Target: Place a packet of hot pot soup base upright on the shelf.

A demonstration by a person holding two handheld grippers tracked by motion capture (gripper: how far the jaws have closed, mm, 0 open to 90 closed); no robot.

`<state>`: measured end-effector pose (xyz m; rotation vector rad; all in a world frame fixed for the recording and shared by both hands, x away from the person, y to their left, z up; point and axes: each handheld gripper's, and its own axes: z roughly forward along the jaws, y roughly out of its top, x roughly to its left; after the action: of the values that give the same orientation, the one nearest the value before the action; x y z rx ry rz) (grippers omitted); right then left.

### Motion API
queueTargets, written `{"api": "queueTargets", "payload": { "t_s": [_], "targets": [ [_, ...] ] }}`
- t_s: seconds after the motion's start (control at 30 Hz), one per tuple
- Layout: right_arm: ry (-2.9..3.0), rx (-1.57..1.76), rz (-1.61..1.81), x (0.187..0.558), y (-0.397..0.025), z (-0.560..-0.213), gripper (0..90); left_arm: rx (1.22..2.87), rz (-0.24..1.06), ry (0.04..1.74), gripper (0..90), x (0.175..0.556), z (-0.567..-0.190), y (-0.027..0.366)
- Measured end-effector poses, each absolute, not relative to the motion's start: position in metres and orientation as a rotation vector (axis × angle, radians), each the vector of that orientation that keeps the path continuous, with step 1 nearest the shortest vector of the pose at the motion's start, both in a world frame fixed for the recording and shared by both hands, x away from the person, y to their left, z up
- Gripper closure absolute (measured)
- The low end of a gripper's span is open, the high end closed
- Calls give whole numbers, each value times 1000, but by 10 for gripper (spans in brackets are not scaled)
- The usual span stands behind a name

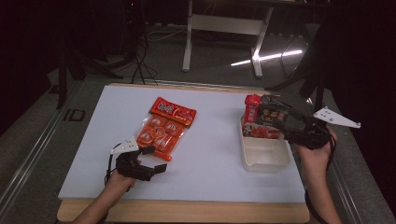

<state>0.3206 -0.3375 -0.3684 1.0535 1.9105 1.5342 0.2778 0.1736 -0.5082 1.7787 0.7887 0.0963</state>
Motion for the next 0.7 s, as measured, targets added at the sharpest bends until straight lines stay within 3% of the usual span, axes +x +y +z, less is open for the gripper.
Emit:
{"api": "queueTargets", "payload": {
  "t_s": [0.4,0.57,0.7],
  "targets": [
    [1977,1024,1630,297,-315,-383,139,1848,127,773,60,280,-501,179],
    [2012,998,1614,287,-307,-388,141,1844,172,773,115,284,-495,190],
    [2036,996,1617,282,-304,-393,142,1859,221,789,221,288,-494,199]
  ]
}}
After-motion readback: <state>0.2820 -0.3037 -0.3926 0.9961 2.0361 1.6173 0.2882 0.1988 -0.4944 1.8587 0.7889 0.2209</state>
